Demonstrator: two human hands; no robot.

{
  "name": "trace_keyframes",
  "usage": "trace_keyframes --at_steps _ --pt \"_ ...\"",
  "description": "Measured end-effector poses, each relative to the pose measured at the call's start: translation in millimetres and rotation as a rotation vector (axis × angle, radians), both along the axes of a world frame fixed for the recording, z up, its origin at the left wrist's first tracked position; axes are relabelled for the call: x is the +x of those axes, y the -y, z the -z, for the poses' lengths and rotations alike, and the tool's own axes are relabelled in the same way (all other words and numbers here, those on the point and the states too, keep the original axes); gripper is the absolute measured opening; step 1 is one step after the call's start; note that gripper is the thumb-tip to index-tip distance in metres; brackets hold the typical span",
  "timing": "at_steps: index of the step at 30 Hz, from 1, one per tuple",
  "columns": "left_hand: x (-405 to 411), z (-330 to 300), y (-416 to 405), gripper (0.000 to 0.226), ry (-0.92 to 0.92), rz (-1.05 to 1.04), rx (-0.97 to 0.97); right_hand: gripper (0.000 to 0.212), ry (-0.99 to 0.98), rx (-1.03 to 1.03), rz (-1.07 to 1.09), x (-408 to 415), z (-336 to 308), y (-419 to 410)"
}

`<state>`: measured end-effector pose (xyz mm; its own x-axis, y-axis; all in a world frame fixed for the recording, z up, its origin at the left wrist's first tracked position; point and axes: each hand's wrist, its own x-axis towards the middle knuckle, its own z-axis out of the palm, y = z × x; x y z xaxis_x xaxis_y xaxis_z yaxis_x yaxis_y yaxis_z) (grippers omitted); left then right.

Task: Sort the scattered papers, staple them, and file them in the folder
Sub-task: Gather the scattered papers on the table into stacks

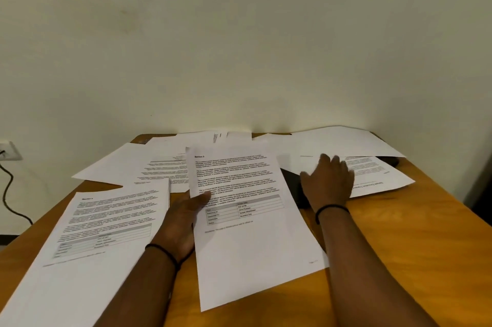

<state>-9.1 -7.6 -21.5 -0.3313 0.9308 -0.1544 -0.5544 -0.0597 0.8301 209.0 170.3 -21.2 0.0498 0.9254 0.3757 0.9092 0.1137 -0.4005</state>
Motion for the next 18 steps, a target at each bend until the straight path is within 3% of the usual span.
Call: trace_keyframes --at_steps 2,6,13,15,18 --pt "1 -1 0 0.033 -0.016 -0.002 0.004 0.068 0.118 -0.222 0.006 4 4 -1" --pt "1 -2 1 0.031 -0.020 -0.007 0.009 0.069 0.182 -0.237 -0.031 3 6 1" --pt "1 -2 2 0.031 -0.037 -0.009 0.022 0.027 0.125 -0.036 -0.024 -6 1 15" --pt "1 -1 1 0.031 -0.036 -0.007 0.022 0.042 0.138 -0.073 -0.052 -6 2 14" --pt "0 0 0 0.033 -0.037 0.002 0.021 0.084 0.172 -0.216 -0.085 0 1 10"
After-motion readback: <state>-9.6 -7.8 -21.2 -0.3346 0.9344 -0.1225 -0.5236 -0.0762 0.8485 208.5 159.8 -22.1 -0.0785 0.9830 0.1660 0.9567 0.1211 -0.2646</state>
